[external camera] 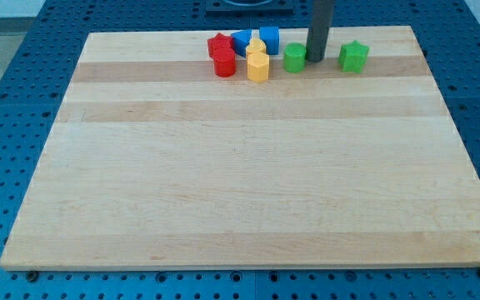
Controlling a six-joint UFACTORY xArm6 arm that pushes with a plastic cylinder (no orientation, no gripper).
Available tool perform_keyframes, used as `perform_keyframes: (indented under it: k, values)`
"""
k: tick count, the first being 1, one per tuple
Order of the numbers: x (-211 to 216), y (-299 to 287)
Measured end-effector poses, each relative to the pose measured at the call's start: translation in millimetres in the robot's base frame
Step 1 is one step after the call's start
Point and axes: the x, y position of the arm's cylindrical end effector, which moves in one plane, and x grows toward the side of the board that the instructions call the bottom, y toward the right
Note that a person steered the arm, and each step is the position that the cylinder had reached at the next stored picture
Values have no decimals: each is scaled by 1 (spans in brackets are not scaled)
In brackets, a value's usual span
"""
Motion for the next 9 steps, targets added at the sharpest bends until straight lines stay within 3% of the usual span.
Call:
perform_keyframes:
  k: [3,5,7,9]
  values:
    - [25,-24]
    - [69,23]
    - [52,114]
    - [21,117]
